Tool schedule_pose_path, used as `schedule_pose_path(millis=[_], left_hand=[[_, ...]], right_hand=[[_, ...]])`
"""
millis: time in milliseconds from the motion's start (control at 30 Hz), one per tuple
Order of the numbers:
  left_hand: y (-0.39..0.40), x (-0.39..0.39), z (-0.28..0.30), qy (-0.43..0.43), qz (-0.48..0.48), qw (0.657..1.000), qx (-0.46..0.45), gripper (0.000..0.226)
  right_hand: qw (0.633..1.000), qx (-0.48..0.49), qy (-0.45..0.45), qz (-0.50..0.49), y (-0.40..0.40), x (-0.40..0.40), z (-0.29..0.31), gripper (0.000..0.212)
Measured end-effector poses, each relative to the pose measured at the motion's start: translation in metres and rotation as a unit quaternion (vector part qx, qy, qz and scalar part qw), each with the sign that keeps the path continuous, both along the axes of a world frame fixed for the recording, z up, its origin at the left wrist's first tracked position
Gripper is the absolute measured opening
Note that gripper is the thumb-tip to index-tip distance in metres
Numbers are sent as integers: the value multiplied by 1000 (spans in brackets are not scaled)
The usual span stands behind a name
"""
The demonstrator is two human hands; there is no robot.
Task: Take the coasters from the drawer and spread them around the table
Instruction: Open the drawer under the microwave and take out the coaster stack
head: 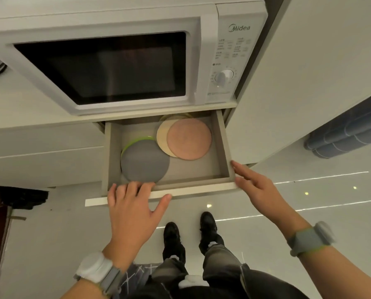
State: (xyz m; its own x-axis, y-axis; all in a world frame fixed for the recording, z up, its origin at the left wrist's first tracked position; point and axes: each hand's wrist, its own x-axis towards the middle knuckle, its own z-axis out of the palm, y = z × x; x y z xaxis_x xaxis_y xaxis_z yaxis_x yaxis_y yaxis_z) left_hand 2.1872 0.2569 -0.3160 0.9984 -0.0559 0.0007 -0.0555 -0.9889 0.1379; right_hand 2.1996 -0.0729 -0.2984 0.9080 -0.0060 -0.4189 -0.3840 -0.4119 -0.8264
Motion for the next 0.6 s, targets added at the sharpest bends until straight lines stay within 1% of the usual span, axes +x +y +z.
schedule_pose_path(millis=[200, 233, 267, 300, 367, 400, 433, 500, 567, 600], left_hand=[[6, -17, 2, 27, -1, 999, -18, 64], [6, -17, 3, 30, -1, 999, -17, 65], [8, -15, 5, 34, 1, 999, -17, 66], [9, -10, 7, 41, 3, 999, -17, 66], [14, 5, 9, 55, 13, 998, -19, 63], [18, 12, 9, 58, 22, 998, -22, 60], [23, 19, 8, 60, 34, 997, -25, 56], [29, 26, 4, 67, 44, 997, -21, 49], [30, 26, 0, 77, 48, 996, -7, 48], [30, 25, -1, 80, 53, 995, -3, 48]], right_hand=[[999, -13, 31, 20, -8, -6, 8, 48], [999, -25, 30, 18, -6, -2, 10, 46], [998, -59, 19, 18, -2, 1, 12, 44], [992, -126, -11, 21, 4, 6, 13, 40], [953, -273, -125, 43, 21, 19, 14, 32], [935, -303, -171, 63, 32, 26, 13, 28], [925, -313, -197, 84, 44, 36, 13, 25], [927, -300, -185, 128, 68, 65, 11, 26], [932, -292, -125, 173, 89, 101, 3, 35], [929, -302, -89, 197, 99, 120, -4, 42]])
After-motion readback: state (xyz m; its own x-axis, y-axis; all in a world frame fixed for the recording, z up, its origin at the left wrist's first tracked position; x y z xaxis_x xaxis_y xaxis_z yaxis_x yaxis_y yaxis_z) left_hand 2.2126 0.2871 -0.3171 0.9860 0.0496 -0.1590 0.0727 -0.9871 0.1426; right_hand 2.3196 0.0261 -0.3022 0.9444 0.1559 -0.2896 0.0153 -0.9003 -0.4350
